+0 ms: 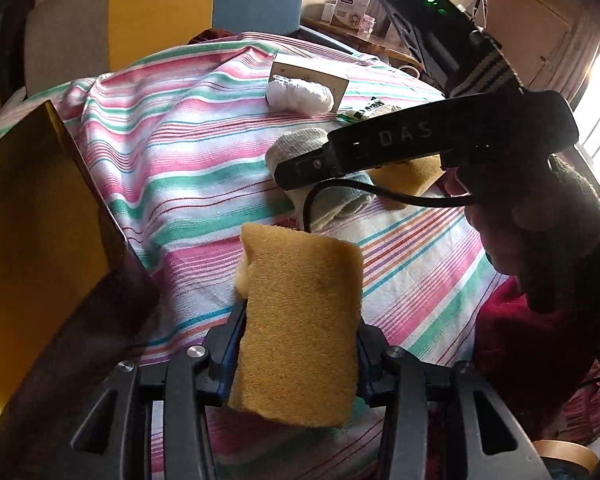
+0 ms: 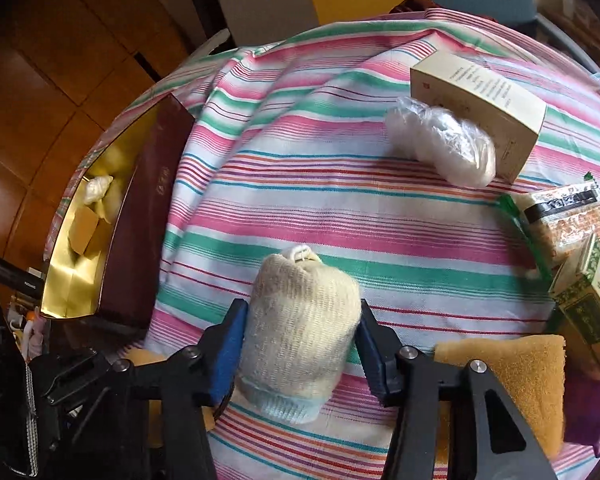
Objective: Organize objects
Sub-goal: 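Grasp the rolled white towel with the right tool while the left tool carries the sponge to the tray, then lower the sponge into the gold tray and open the left tool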
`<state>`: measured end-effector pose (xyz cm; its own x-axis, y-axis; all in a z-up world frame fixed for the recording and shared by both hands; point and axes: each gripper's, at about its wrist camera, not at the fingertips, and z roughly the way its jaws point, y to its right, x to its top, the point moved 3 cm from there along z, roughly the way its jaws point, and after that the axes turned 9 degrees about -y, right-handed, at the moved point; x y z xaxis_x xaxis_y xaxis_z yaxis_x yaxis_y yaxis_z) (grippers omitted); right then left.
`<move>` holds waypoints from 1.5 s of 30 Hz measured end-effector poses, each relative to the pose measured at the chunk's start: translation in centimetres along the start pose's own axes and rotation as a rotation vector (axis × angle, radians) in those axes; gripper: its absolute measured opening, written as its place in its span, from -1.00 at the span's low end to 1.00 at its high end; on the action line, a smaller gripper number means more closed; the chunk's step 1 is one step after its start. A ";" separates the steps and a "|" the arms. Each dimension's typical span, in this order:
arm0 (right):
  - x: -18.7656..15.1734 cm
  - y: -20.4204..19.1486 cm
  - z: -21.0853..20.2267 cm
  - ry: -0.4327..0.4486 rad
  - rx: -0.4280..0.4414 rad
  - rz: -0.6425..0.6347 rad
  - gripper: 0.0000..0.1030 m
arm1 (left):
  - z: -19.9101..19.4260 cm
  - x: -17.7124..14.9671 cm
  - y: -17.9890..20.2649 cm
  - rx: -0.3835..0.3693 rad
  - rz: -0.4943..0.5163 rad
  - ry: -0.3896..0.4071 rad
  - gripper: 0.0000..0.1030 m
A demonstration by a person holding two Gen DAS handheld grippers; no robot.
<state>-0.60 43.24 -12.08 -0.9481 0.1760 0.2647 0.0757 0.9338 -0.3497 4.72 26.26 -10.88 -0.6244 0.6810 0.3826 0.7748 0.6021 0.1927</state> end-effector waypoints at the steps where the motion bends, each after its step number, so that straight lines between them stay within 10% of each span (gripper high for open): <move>1: 0.0 0.1 0.0 0.000 0.005 0.003 0.03 | -0.5 0.0 0.2 0.012 0.003 0.010 -0.14; 25: -0.5 -0.4 0.0 0.035 -0.020 -0.040 0.04 | -12.7 -1.4 -4.1 0.323 -0.096 0.231 -0.14; 45: -0.7 -1.7 0.8 0.057 -0.148 -0.069 0.05 | -15.0 -5.0 -11.1 0.415 -0.270 0.250 -0.14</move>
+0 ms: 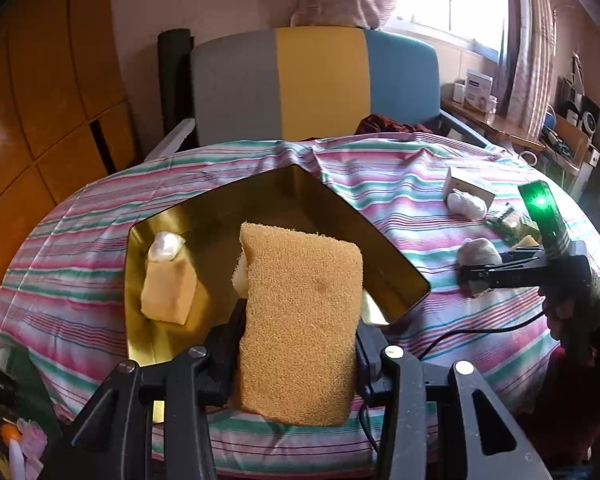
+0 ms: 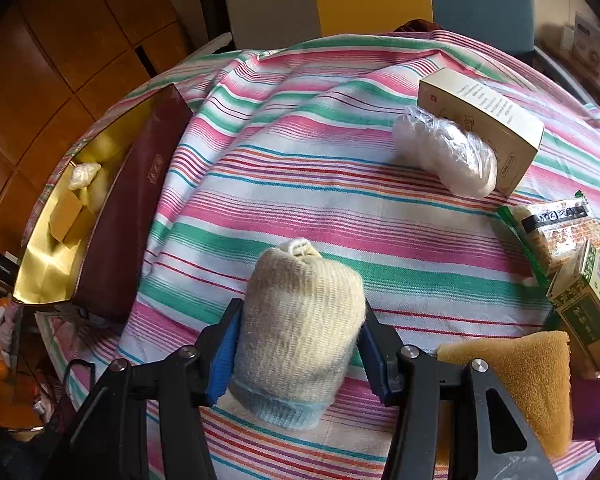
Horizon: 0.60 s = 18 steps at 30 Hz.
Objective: Organize objects
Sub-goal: 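Lower the sponge into the gold tray and open the left tool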
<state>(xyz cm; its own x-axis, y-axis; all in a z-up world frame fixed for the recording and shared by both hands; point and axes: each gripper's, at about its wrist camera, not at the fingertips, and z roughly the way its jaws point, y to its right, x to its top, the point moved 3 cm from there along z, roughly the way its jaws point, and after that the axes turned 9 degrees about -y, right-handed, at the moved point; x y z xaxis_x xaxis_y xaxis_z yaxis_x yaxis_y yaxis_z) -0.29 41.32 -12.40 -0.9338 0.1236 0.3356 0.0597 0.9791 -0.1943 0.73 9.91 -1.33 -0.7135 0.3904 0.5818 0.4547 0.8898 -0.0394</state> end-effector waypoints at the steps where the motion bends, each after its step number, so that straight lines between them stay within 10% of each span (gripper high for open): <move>1: 0.0 -0.1 0.1 -0.002 -0.010 -0.004 0.06 | 0.1 0.0 -0.2 -0.001 -0.005 -0.002 -0.14; 18: 0.0 -0.8 0.2 -0.020 -0.091 0.002 0.07 | 6.4 -0.5 -8.0 0.049 -0.207 -0.132 -0.13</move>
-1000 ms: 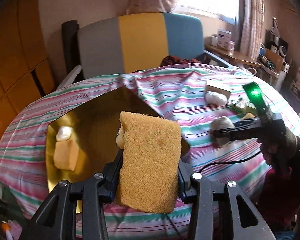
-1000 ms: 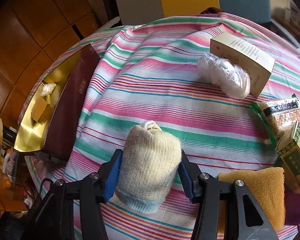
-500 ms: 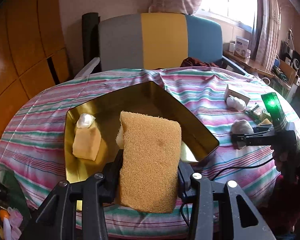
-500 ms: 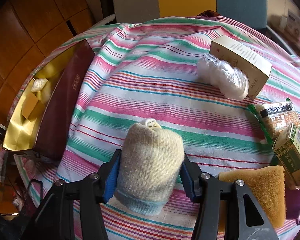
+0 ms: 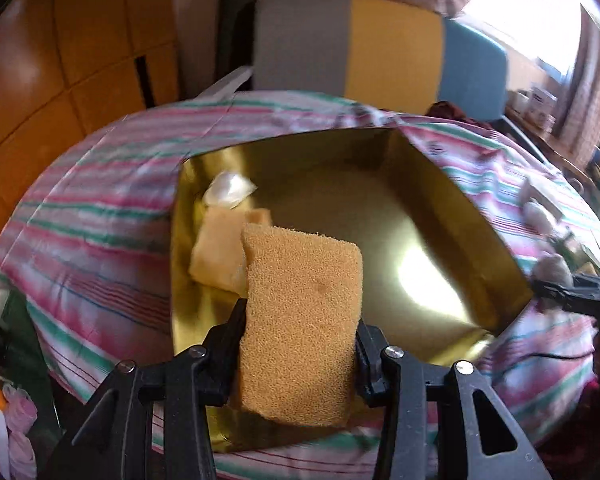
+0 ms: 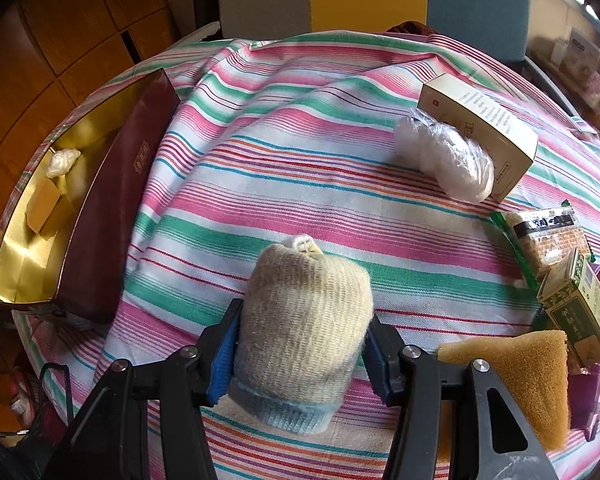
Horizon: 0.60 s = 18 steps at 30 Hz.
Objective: Organize objects
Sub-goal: 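Lower the sponge into the gold tray and open the left tool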
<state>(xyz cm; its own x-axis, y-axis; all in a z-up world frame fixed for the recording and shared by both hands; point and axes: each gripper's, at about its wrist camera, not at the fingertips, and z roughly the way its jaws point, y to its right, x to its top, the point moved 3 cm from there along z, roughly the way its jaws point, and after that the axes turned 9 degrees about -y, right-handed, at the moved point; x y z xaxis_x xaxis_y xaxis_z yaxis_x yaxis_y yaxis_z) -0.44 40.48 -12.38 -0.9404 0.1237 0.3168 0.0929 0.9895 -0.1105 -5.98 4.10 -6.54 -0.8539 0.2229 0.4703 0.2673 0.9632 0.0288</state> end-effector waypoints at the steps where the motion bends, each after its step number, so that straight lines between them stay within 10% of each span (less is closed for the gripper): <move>1: 0.0 0.0 0.0 0.001 -0.001 0.001 0.07 | 0.3 0.1 -0.5 -0.007 -0.020 -0.010 -0.13; 18: -0.2 0.1 -0.1 0.029 0.010 0.015 0.07 | 2.0 -1.1 -1.9 -0.013 -0.095 -0.091 0.13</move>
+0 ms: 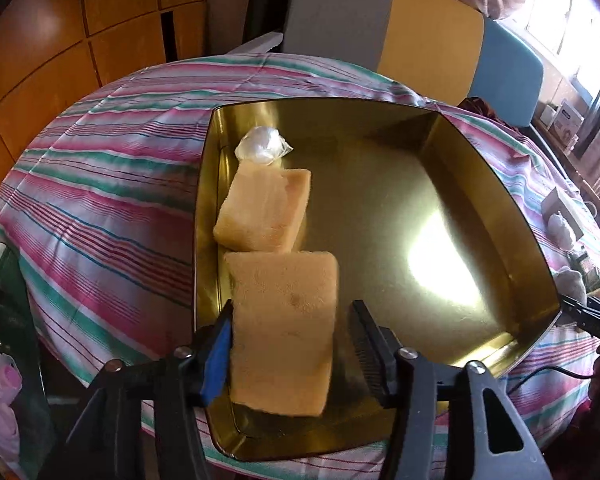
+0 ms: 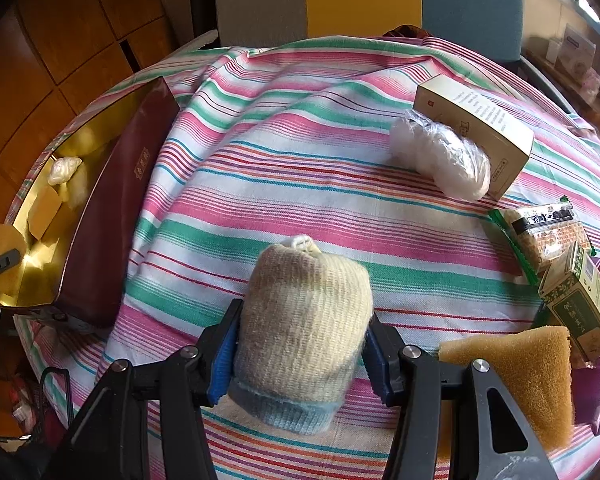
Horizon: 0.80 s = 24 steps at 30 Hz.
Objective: Organize objects
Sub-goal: 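Lower the sponge into the gold tray and open the left tool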
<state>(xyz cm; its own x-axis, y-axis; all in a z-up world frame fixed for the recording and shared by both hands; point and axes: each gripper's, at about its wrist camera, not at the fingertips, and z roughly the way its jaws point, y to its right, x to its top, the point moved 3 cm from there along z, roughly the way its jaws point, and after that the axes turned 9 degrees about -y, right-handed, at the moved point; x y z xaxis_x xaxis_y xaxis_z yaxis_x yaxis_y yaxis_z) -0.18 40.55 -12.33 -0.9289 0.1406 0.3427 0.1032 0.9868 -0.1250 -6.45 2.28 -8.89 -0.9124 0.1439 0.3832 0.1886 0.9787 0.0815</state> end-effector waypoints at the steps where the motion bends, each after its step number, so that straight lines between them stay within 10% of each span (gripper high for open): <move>1: 0.0 0.0 0.0 0.000 -0.001 0.001 0.07 | -0.2 0.0 -0.1 -0.001 -0.001 0.002 0.16; 24: 3.1 -5.6 -5.4 0.113 0.029 -0.024 0.00 | -5.4 -1.1 -2.5 0.022 -0.060 0.148 0.30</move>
<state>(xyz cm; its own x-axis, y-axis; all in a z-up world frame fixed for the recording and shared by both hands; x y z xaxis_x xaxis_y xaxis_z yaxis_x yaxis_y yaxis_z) -1.74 35.89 -5.56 -0.8849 0.1272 0.4481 0.0702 0.9874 -0.1416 -4.00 -1.16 -4.57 -0.8580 0.0631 0.5097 0.1257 0.9880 0.0893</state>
